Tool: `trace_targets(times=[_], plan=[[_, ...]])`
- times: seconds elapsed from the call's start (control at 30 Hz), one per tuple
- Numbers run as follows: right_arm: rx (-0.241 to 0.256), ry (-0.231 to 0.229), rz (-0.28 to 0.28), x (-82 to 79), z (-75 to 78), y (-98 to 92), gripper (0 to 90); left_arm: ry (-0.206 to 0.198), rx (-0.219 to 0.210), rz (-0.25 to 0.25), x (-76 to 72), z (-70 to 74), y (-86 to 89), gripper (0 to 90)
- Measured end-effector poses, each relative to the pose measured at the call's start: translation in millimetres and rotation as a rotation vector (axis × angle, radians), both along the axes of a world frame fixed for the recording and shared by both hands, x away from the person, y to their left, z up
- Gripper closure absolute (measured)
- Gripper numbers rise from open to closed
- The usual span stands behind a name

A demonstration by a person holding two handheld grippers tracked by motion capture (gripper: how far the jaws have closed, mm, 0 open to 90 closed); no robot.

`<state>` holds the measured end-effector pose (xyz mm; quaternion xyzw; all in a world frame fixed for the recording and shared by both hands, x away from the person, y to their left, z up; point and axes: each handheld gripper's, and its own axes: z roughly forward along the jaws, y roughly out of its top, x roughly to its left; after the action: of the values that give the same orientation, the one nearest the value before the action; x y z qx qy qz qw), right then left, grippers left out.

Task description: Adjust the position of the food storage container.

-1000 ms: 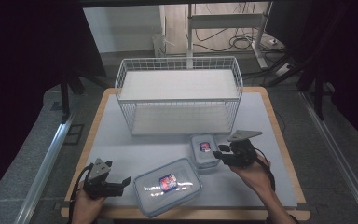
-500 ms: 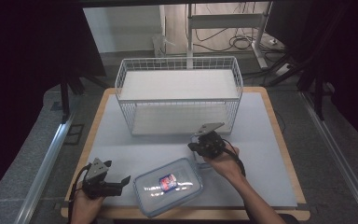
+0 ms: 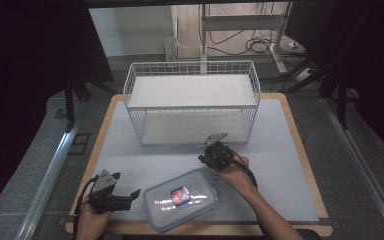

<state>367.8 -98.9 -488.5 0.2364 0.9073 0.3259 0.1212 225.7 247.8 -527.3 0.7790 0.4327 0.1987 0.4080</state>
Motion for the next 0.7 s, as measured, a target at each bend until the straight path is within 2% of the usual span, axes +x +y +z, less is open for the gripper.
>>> trace_targets(times=[0.03,0.07,0.2,0.27,0.57,0.6,0.63,0.7], plan=[[0.002,0.002,-0.006,0.0,0.0,-1.0,90.0,0.003,0.002,-0.001,-0.1,-0.1,-0.2,5.4],[0.028,0.017,-0.021,2.2,-0.5,-6.8,90.0,0.002,0.002,-0.003,-0.2,-0.1,-0.3,5.4],[0.014,0.005,-0.057,3.3,0.5,-17.5,90.0,0.007,0.002,-0.004,0.0,-0.6,-0.7,5.5],[0.026,0.01,-0.076,4.1,0.6,-25.9,90.0,0.009,0.005,-0.006,0.2,-0.9,-1.1,5.6],[0.036,0.017,-0.162,-3.3,2.8,-73.5,90.0,0.03,-0.01,0.0,0.7,-0.5,-1.3,6.2],[0.036,0.017,-0.162,-3.3,2.8,-73.5,90.0,0.03,-0.01,0.0,0.7,-0.5,-1.3,6.5],[0.041,0.016,-0.182,-5.4,2.9,-86.0,90.0,0.035,-0.016,0.004,0.6,-0.3,-1.1,6.6],[0.04,0.014,-0.197,-6.9,3.1,-95.2,90.0,0.039,-0.021,0.005,0.3,0.0,-1.2,6.9]])
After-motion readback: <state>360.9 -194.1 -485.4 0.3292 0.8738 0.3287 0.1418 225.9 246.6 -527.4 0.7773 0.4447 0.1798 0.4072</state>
